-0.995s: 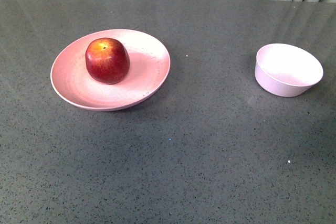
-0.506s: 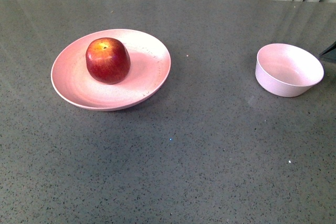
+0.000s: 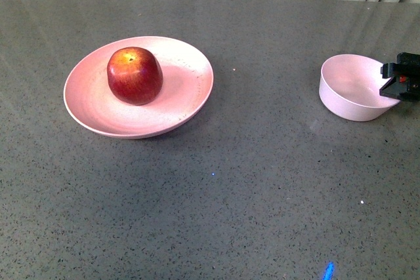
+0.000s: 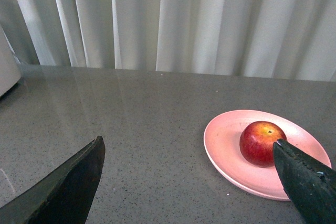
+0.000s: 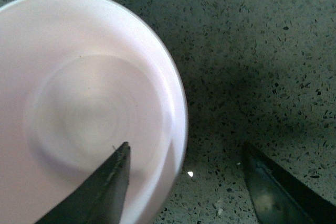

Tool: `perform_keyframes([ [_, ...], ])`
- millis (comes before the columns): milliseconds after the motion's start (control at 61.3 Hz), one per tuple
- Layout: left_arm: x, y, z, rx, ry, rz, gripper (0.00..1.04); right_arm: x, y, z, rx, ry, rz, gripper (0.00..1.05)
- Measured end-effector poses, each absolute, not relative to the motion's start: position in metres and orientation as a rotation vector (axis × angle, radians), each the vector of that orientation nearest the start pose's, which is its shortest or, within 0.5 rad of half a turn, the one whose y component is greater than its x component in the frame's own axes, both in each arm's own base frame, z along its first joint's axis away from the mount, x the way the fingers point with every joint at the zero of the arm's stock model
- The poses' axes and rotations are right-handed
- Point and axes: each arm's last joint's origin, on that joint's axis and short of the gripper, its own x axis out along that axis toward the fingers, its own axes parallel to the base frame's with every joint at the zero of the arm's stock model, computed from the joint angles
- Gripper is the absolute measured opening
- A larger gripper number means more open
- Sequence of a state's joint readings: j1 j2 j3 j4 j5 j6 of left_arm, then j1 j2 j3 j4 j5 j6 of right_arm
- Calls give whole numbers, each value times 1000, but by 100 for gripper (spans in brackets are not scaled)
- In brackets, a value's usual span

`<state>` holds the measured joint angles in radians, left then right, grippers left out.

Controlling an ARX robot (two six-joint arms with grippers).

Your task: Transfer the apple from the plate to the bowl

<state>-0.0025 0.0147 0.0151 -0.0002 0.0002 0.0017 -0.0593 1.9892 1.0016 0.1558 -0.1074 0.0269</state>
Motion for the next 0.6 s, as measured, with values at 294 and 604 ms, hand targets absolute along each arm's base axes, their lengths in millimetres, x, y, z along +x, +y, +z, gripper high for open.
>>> perform_keyframes([
  [294, 98, 0, 167, 2, 0, -3, 96, 378, -5, 104, 107, 846, 80, 2],
  [604, 98, 0, 167, 2, 0, -3, 96, 388, 38, 121, 134, 818, 189, 2],
])
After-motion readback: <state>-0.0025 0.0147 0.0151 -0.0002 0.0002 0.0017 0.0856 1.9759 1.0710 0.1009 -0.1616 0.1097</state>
